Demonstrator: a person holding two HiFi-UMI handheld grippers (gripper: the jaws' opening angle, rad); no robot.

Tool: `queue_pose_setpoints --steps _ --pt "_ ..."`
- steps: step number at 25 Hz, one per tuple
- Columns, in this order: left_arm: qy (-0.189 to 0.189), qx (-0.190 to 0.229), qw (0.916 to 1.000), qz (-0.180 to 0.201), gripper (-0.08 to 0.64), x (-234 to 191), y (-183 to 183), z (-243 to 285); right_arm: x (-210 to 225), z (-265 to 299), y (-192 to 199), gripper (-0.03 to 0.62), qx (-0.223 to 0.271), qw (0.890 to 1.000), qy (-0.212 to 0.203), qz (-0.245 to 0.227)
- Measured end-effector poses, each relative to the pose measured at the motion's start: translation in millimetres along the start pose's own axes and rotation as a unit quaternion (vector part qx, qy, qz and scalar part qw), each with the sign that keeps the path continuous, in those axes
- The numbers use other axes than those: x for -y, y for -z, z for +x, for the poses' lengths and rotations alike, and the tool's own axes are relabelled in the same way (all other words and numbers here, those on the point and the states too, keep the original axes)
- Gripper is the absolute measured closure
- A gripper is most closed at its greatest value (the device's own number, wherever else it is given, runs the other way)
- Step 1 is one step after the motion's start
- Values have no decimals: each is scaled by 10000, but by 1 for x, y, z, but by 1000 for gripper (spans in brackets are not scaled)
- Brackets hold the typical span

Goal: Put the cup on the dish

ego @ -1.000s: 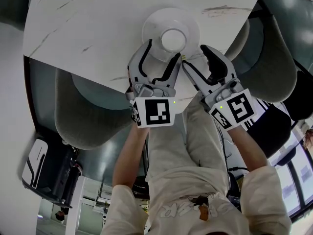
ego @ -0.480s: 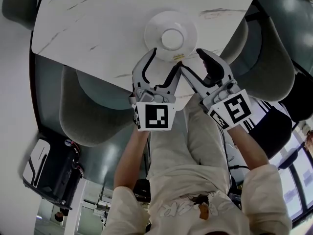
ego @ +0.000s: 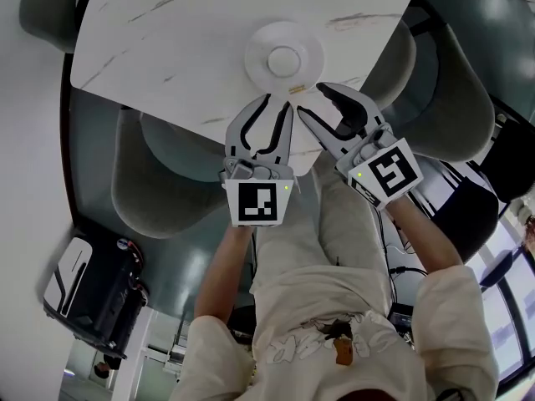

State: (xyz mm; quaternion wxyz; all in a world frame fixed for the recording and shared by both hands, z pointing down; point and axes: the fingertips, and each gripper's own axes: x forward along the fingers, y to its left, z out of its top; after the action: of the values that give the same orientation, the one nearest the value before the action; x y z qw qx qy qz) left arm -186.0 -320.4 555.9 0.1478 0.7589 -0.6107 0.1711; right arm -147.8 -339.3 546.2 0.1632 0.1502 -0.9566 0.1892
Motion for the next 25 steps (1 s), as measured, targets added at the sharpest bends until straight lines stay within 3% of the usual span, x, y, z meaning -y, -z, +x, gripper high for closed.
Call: queue_pose_setpoints --steps 6,13,25 --pt "-110 -92 9995 -296 557 2 -16 -23 -7 -13 -19 488 0 10000 -13 -96" --pt "-136 -411 9978 -508 557 6 -29 -55 -19 -34 -22 536 -206 9997 -44 -103" --pt "-153 -400 9967 -684 557 25 -66 -91 -38 -70 -49 540 -166 9997 21 -189"
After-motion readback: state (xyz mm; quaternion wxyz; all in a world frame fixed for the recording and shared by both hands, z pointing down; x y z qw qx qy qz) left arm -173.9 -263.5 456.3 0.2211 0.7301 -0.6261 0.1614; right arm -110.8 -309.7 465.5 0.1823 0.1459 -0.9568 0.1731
